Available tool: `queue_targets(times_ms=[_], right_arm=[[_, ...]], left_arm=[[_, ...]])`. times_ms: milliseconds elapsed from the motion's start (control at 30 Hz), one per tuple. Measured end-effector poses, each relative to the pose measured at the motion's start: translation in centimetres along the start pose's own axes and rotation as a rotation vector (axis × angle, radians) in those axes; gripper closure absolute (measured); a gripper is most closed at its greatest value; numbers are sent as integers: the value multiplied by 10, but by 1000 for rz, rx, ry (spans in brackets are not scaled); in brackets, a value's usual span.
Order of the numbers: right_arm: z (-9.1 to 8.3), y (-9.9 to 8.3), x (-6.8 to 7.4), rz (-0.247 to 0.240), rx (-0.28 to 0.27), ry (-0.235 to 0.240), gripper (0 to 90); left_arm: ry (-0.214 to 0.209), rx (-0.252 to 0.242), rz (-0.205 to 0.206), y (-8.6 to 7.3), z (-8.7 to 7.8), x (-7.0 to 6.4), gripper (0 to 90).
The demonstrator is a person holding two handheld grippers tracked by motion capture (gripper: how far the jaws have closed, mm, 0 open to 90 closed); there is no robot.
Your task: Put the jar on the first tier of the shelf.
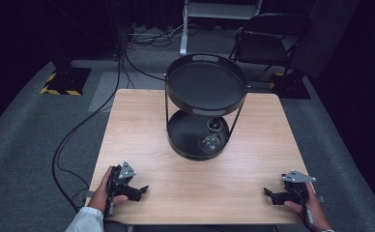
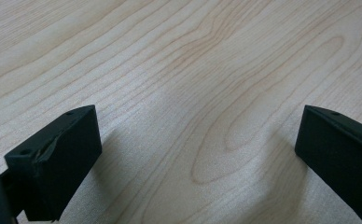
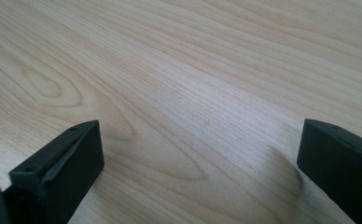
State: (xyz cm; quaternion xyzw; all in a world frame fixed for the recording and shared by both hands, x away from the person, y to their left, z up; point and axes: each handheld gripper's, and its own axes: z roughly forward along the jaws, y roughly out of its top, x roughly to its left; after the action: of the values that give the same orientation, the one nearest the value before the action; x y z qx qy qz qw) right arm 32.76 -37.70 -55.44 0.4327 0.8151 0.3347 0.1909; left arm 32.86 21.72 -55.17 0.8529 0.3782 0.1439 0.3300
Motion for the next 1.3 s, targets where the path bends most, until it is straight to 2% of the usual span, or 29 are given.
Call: queue_targets(times_ms=[67,1300], right_arm=[[0,-1,-2,18,4,12,1],[0,-1,-3,17,5,19,0]], left_arm=[[0,0,0,0,0,0,0],[0,-1,2,0,0,0,0]])
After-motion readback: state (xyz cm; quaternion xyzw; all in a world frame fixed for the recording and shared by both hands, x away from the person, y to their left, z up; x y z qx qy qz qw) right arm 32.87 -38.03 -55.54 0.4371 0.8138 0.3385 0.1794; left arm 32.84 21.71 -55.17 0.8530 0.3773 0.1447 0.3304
